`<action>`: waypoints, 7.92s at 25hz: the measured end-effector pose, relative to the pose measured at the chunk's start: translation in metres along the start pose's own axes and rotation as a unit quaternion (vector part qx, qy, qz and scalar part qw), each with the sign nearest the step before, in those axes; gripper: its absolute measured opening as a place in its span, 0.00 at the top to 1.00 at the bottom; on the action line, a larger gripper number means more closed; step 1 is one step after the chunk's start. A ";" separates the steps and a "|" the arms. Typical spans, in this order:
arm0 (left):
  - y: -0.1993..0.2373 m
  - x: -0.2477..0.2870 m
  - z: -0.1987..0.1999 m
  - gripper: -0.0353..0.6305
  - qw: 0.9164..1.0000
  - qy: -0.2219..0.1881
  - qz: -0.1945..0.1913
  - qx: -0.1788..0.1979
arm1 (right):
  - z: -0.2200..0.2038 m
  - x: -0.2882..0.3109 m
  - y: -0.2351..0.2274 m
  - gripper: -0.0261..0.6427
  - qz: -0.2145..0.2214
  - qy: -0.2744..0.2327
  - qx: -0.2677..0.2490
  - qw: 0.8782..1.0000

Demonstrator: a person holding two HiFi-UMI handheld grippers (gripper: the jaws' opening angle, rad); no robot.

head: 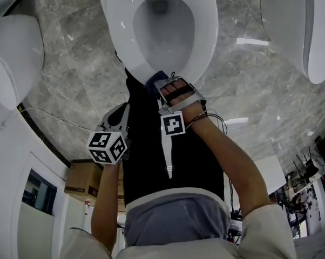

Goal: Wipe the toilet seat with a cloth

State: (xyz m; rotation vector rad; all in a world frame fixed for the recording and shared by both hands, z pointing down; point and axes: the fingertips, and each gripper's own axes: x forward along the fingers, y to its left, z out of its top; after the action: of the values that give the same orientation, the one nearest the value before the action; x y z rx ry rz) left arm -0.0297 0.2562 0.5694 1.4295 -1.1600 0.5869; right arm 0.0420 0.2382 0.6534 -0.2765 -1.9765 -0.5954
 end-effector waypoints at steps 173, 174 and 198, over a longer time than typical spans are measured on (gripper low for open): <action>-0.165 -0.231 0.218 0.93 0.967 -0.243 -0.064 0.041 | 0.001 -0.370 -0.276 0.80 -0.131 -0.189 0.577 0.783; -0.170 -0.238 0.221 0.93 0.964 -0.254 -0.061 0.048 | 0.004 -0.378 -0.274 0.80 -0.134 -0.194 0.573 0.785; -0.297 -0.363 0.257 0.93 0.885 -0.420 -0.040 0.195 | 0.021 -0.554 -0.261 0.81 -0.231 -0.283 0.509 0.779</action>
State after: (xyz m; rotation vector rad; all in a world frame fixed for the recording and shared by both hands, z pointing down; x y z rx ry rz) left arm 0.0264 0.0900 0.0641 2.1815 -1.6973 0.1096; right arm 0.1682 0.0612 0.0810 0.8190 -2.6625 0.3993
